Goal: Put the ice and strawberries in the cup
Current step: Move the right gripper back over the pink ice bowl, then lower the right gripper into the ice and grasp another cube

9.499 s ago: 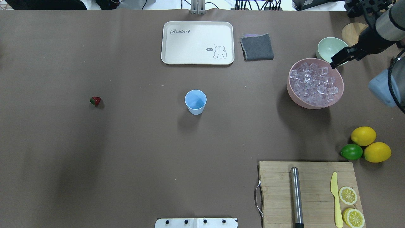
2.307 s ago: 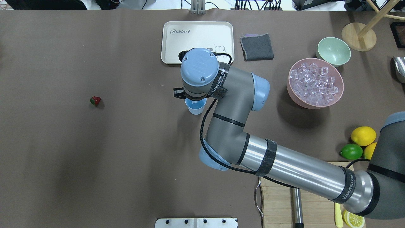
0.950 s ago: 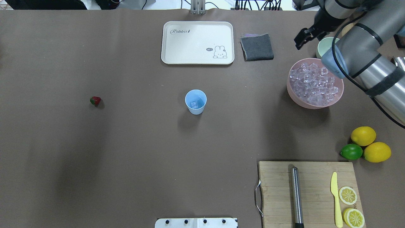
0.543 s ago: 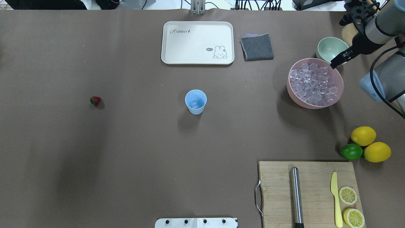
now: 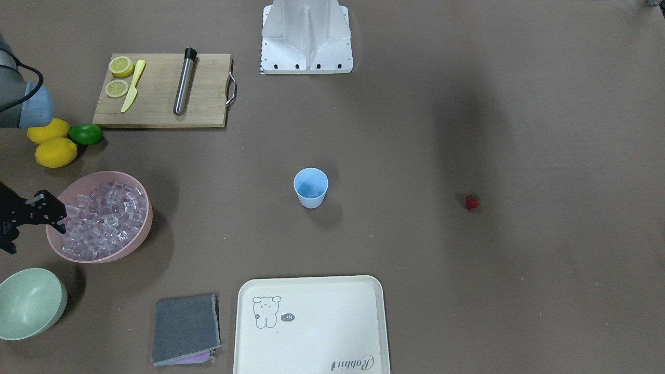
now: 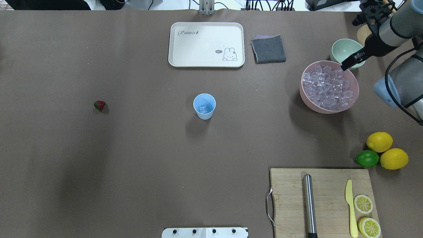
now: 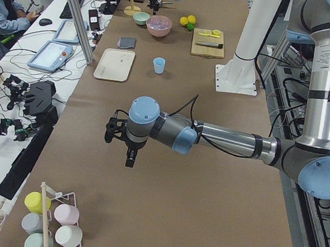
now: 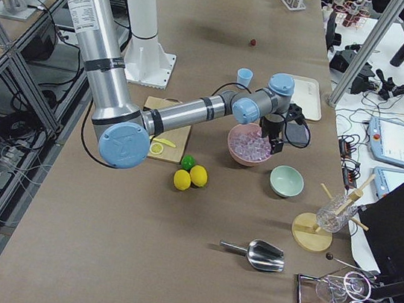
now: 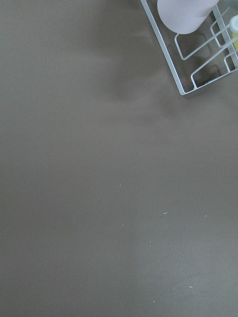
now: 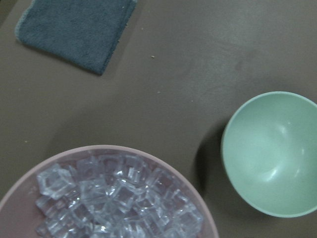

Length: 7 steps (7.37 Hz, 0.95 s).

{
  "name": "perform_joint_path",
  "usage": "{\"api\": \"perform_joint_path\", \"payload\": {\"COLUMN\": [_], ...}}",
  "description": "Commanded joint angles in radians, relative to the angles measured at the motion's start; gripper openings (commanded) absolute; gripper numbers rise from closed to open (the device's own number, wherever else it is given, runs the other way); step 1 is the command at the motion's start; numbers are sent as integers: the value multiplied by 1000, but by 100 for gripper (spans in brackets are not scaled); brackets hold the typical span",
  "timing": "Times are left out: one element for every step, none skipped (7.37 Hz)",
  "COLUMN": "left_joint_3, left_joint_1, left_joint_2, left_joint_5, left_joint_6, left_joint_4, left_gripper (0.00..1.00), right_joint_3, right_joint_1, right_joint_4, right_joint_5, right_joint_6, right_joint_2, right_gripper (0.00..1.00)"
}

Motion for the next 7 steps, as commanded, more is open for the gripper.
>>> {"api": "perform_joint_path", "payload": {"left_joint_3": [2,4,2,-1,-1,2,2], "left_joint_1": [0,0,0,0,0,0,0], "left_joint_2": [5,8,8,8,8,8,8], "left_joint_5": [0,1,1,1,1,1,1], "left_joint_6": [-1,-1,-1,-2,-2,-2,-4], "left_joint_4": [-10,-13,-15,-15,-15,-15,-15], "left_gripper": [98,98,98,98,98,98,98], "right_joint_3": [23,32,32,32,26,32,23], "right_joint_1": [-70,-72,-87,-107,-125,-125,-134], "right_joint_4": [-14,-14,-14,-14,-14,-14,-13], "right_joint_5": [-42,-42,-47,-49,-52,-50,-52], "right_joint_6": [44,44,47,48,50,48,48], "right_joint_2": [-22,-28,-37,-37,-37,-37,-37], "right_gripper": [89,89,89,90,90,90,90]}}
